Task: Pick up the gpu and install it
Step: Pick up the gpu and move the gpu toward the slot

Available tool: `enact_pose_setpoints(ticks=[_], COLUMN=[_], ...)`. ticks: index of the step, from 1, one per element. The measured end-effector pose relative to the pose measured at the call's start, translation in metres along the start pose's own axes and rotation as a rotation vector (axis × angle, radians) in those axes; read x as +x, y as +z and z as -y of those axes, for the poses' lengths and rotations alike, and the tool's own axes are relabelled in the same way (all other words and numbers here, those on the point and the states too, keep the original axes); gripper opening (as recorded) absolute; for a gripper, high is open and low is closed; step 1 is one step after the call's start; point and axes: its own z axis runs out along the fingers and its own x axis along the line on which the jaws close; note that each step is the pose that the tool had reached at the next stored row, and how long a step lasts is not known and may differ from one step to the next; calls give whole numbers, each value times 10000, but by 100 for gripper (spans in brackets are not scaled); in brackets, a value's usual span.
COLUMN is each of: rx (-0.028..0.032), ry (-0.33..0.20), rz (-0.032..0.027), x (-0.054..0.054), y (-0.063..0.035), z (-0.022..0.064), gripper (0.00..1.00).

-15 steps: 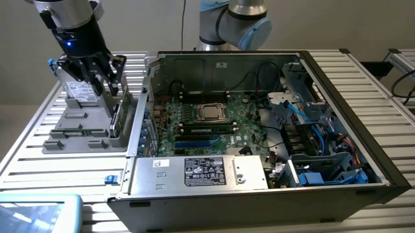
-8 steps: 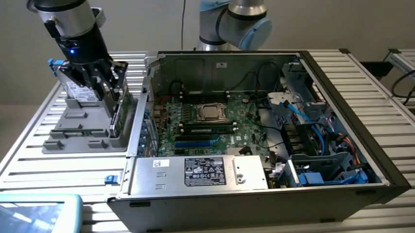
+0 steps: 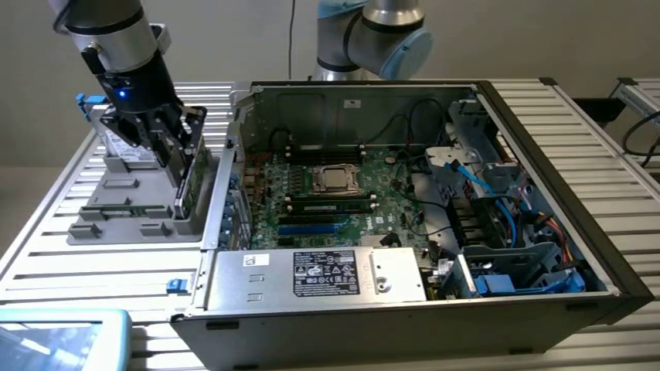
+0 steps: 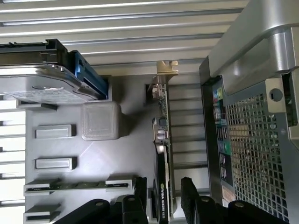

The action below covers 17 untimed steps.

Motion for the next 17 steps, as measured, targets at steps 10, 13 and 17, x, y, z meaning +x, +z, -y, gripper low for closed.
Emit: enact_pose_setpoints(ticks=[10,13,17], rx=[-48,-78,-149], ry=[-131,-130,-132], rz=[199,197,195], x=[-1,2,5], y=[131,184,256], z=[25,37,52], gripper=[52,52,52])
